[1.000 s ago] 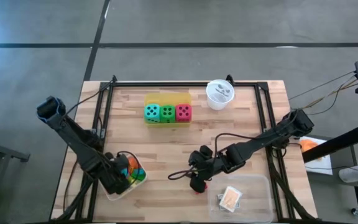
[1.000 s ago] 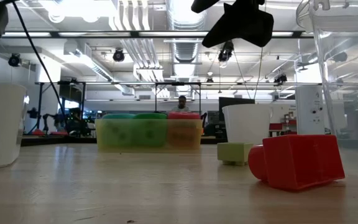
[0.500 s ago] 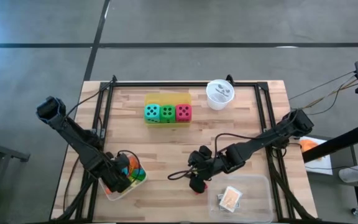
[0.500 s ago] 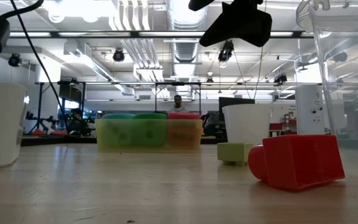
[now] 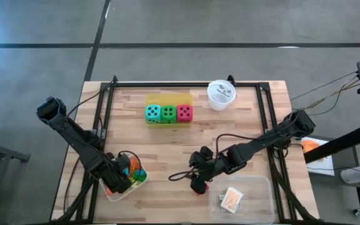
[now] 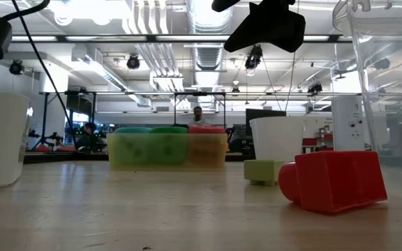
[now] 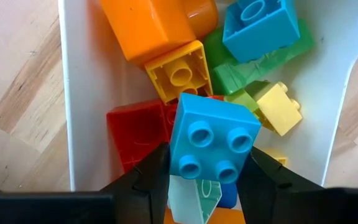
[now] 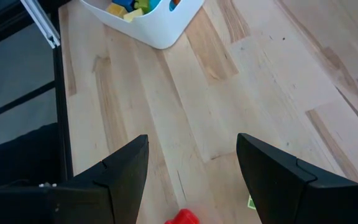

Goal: Pick & Place Toys
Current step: Put the blue game piece into the white bin, then put the light green game piece into the white bin

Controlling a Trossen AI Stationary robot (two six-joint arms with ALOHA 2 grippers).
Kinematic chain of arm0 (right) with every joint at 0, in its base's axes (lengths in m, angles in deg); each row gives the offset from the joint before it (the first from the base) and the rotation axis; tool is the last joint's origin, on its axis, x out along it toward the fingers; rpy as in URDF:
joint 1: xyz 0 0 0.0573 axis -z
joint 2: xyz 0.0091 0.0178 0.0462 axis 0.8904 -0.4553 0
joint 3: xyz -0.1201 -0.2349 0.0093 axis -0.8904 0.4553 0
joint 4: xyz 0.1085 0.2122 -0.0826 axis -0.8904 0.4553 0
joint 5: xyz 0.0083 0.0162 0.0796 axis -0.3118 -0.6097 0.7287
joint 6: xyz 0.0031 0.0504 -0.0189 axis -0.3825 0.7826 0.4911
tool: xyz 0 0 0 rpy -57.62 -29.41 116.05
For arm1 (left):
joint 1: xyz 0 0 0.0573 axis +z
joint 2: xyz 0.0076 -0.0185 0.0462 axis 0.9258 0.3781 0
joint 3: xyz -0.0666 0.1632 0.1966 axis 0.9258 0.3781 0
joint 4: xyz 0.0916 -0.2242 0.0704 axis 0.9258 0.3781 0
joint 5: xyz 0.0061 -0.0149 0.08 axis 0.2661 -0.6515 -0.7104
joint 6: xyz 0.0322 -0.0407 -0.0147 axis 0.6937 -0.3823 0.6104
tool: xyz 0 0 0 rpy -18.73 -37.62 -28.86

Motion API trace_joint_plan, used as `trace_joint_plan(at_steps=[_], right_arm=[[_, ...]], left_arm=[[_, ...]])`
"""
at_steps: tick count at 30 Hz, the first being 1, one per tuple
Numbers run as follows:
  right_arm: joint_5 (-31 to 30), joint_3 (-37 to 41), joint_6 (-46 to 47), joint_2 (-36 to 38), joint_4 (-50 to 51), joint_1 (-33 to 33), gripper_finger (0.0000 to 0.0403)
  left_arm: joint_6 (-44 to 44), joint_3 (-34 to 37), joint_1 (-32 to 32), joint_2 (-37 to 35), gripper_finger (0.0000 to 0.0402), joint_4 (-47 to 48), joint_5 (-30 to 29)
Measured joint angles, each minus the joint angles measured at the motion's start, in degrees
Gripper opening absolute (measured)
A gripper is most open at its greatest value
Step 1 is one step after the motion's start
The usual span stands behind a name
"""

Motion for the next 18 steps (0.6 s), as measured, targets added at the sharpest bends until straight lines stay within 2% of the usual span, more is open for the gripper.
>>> trace_joint_plan(at_steps=[9,12,18], right_arm=[[0.0,0.0,0.0,0.0,0.0,0.0,0.0236],[0.0,0.0,0.0,0.0,0.0,0.0,0.0236],[0.0,0.0,0.0,0.0,0.0,0.0,0.0236]], left_arm=[[1.1,0.0,0.0,0.0,0.0144,-0.1,0.0],[0.7,0.0,0.0,0.0,0.0168,-0.2,0.0],[-0.4,0.0,0.6,0.0,0.0249,-0.2,-0.2]])
